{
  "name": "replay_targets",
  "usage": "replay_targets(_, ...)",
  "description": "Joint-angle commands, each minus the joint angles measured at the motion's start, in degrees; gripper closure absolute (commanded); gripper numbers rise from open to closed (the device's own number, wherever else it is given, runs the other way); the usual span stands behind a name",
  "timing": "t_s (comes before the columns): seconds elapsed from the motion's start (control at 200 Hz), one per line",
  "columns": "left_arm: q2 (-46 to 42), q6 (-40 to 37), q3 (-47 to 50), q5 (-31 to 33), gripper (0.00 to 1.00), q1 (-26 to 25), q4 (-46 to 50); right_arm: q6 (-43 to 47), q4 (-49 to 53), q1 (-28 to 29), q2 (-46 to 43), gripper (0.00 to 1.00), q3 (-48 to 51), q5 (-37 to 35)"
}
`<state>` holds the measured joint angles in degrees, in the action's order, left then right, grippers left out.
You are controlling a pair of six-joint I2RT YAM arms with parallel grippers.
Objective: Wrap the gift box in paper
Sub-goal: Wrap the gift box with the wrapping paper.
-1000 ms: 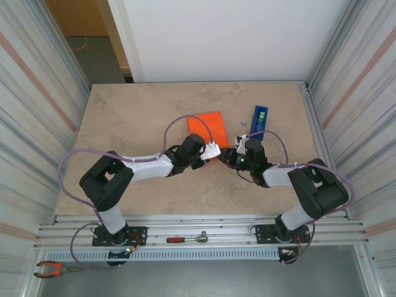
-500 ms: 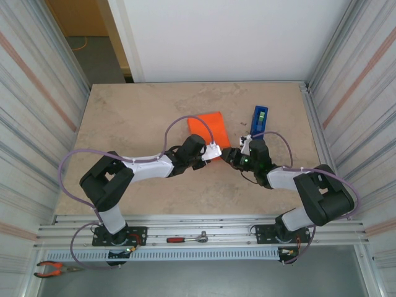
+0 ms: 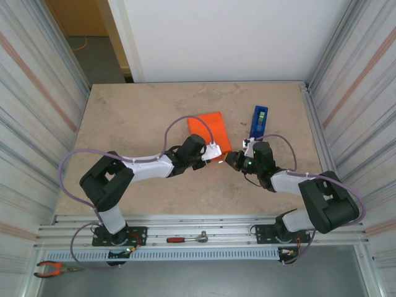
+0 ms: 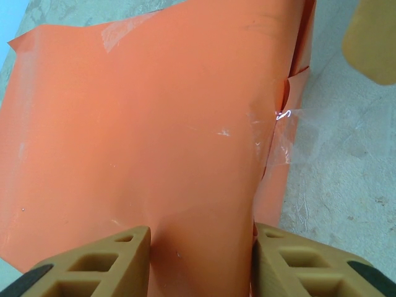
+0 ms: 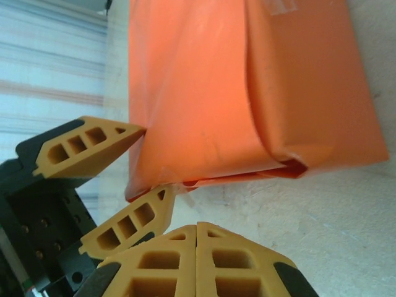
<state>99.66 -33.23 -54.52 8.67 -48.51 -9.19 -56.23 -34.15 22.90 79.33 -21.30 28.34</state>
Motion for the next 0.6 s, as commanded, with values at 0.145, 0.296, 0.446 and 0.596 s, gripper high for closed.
replay_targets(0.145, 1.3, 0.7, 0.8, -0.5, 0.57, 0.0, 3.4, 2.1, 1.2, 2.1, 0.3, 1.00, -2.4, 2.7)
replay_targets(0.296, 1.3, 0.8, 0.9, -0.5, 0.57, 0.0, 3.4, 1.8, 0.2, 2.6, 2.0, 1.00, -3.6, 2.6)
replay_targets(0.446, 1.2, 0.7, 0.9, -0.5, 0.57, 0.0, 3.5, 1.6, -0.5, 3.0, 3.5, 1.00, -4.9, 2.8)
replay_targets(0.596, 1.3, 0.7, 0.9, -0.4, 0.57, 0.0, 3.5, 1.5, -1.3, 3.1, 5.2, 1.00, -5.6, 2.8)
